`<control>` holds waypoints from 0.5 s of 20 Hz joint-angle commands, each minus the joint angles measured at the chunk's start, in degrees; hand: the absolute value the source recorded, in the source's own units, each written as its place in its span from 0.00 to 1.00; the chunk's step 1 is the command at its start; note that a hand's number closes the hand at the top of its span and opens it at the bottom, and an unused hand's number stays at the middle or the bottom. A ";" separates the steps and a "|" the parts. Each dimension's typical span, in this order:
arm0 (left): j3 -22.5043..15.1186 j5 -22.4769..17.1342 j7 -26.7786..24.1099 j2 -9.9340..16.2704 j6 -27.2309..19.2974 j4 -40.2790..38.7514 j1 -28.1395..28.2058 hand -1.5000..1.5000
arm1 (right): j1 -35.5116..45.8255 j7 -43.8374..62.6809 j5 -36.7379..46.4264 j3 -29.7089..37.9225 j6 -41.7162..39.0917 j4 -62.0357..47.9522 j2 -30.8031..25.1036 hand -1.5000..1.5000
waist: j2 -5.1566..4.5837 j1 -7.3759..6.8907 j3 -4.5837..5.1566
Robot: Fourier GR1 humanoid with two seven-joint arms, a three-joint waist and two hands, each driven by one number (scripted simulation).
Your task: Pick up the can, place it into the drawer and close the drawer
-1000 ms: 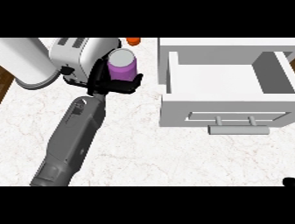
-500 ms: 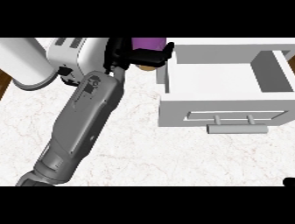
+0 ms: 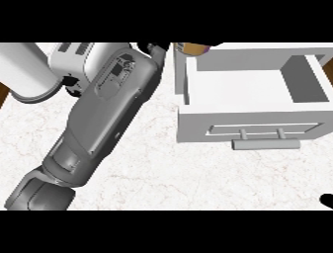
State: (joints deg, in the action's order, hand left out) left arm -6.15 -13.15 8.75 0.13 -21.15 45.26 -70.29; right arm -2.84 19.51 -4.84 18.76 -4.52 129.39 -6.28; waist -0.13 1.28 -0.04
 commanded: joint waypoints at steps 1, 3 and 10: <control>-1.45 -1.32 1.98 -0.12 -1.54 -3.72 -5.99 1.00 | 0.41 -2.12 -2.02 1.84 -0.89 -2.26 -0.62 0.00 | -0.07 0.29 -0.02; -0.61 -2.04 1.54 -0.13 -1.92 -10.25 -11.43 1.00 | 0.20 -3.57 0.09 0.18 -1.39 -2.89 -0.35 0.00 | -0.44 1.24 -0.05; -5.29 -7.46 1.37 -0.13 -5.44 -16.83 -18.17 1.00 | 3.52 -1.01 0.37 -0.87 0.41 -2.77 -0.34 0.00 | -0.64 2.10 -0.08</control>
State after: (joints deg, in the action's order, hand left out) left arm -9.59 -18.21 10.14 0.01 -25.04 32.44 -84.27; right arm -0.97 19.58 -5.27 19.03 -4.40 128.72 -7.02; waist -0.56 2.87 -0.08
